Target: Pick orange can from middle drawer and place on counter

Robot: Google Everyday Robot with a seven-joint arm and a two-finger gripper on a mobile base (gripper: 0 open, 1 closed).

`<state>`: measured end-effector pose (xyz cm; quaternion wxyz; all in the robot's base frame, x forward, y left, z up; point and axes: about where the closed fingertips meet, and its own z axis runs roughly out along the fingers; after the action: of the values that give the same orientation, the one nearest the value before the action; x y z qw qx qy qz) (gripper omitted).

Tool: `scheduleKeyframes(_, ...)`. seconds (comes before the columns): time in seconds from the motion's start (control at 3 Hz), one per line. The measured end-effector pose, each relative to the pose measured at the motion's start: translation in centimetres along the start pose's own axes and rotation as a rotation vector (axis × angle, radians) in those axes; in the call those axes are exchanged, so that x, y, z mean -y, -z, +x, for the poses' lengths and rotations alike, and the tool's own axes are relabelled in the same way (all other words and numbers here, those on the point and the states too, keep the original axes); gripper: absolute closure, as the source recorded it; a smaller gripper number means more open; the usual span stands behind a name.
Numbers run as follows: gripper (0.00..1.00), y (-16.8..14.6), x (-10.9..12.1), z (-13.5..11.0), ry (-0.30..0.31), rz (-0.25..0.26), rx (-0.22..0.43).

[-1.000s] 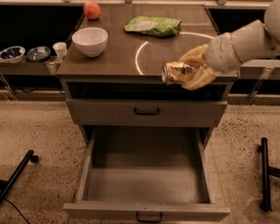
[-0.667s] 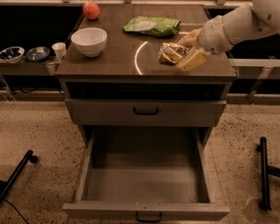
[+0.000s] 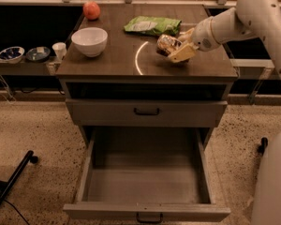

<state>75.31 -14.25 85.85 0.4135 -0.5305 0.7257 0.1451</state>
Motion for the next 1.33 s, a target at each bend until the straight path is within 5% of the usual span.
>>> scheduleKeyframes(0.33, 1.0, -1.82, 0.71, 0.86, -0.056, 0.006, -0.012)
scheduleKeyframes(1.33, 0.28, -1.52, 0.83, 0.48, -0.056, 0.006, -0.012)
